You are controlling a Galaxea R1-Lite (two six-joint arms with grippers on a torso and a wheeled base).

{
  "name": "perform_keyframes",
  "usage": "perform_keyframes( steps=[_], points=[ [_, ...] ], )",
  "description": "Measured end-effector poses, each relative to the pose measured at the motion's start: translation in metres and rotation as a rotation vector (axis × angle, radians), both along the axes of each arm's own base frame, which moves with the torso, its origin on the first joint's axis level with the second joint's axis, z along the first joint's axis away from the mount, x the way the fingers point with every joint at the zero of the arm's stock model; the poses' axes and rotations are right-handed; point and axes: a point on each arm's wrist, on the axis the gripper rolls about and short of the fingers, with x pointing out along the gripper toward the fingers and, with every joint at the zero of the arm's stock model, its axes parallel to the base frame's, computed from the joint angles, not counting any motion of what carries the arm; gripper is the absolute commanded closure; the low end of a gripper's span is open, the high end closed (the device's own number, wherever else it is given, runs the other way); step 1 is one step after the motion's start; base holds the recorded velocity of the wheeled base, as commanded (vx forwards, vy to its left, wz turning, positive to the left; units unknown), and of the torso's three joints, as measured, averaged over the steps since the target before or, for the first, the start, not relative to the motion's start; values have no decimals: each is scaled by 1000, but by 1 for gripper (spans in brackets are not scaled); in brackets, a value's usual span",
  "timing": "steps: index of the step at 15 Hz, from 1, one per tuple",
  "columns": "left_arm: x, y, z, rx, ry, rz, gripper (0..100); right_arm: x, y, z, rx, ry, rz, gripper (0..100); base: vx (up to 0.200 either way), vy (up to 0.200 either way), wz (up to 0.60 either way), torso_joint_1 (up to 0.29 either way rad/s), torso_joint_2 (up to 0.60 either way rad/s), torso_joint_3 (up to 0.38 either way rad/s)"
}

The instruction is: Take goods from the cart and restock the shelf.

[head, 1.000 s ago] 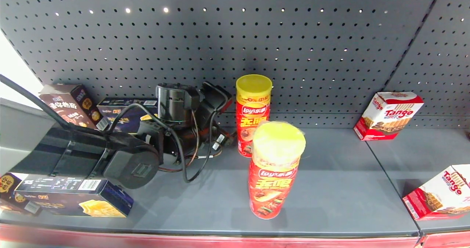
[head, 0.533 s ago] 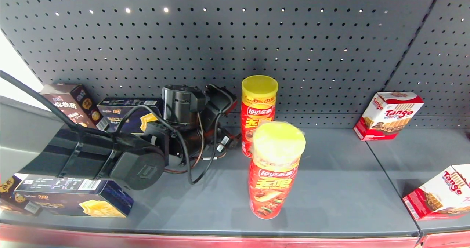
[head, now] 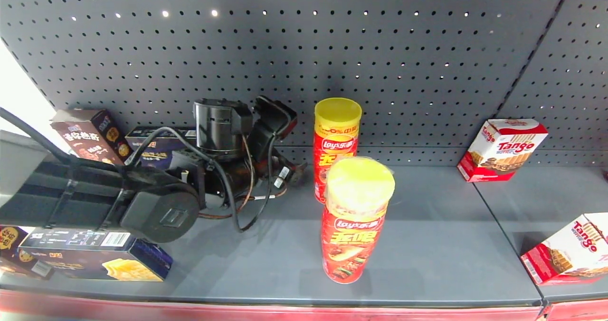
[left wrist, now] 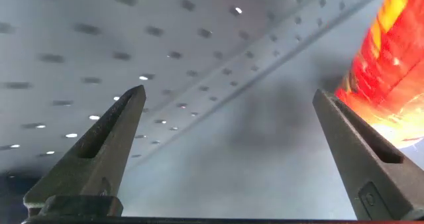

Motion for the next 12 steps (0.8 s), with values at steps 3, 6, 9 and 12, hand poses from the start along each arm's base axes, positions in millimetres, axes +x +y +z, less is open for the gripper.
perform_keyframes(
  steps=[3, 6, 9, 12],
  points=[
    [-18, 15, 26, -31, -53, 13, 0, 0, 0, 0, 0, 0, 0, 0, 0, 0, 0, 0, 0, 0],
    [-47, 33, 41, -41, -77, 26, 0, 0, 0, 0, 0, 0, 3, 0, 0, 0, 0, 0, 0, 0],
    [-76, 49, 38, -47, -98, 34, 0, 0, 0, 0, -1, 0, 20, 0, 0, 0, 0, 0, 0, 0],
    [-87, 57, 40, -57, -110, 38, 0, 0, 1, 3, 4, -1, -10, 0, 0, 0, 0, 0, 0, 0]
  ],
)
